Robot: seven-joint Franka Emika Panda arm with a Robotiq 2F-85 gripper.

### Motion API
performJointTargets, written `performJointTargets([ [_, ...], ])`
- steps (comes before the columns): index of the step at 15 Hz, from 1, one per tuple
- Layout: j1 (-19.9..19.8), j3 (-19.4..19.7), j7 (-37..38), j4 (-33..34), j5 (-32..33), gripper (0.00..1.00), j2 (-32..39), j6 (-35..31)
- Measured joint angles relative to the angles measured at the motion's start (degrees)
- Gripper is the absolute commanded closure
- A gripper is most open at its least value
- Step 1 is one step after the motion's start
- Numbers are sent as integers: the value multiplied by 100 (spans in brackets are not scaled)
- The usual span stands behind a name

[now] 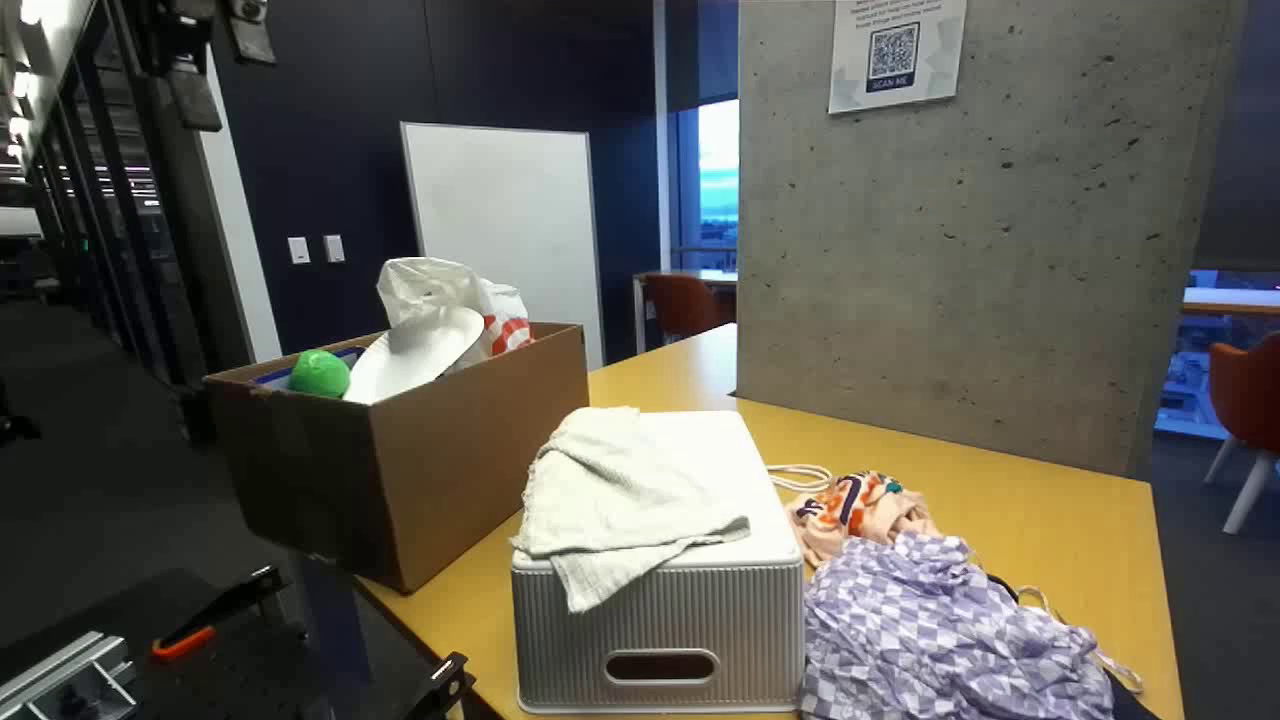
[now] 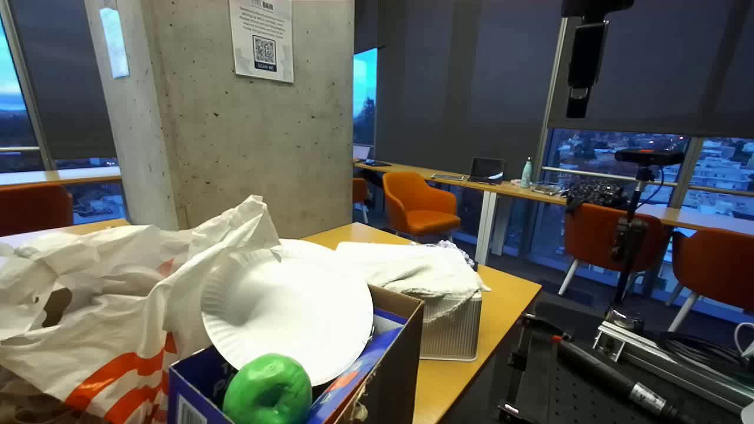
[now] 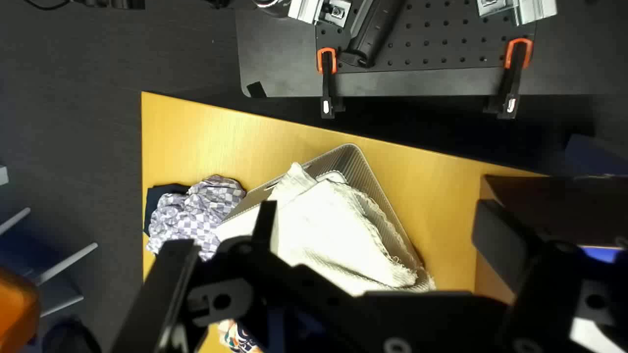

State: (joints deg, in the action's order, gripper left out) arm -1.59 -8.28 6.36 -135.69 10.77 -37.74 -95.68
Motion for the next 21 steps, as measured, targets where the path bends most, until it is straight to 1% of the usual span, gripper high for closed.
performJointTargets([
  [7, 26, 7, -1, 3, 19, 0, -1, -8],
  [9, 54, 7, -1, -167, 118, 0, 4, -119],
  [11, 80, 7, -2, -494, 206, 0, 1, -340],
  [16, 154, 23, 48, -1590, 365, 0, 46, -1352],
  [19, 94, 124, 101, -2237, 564, 0, 266, -2317],
  [21, -13, 278, -7, -2418, 768, 0, 647, -3063],
])
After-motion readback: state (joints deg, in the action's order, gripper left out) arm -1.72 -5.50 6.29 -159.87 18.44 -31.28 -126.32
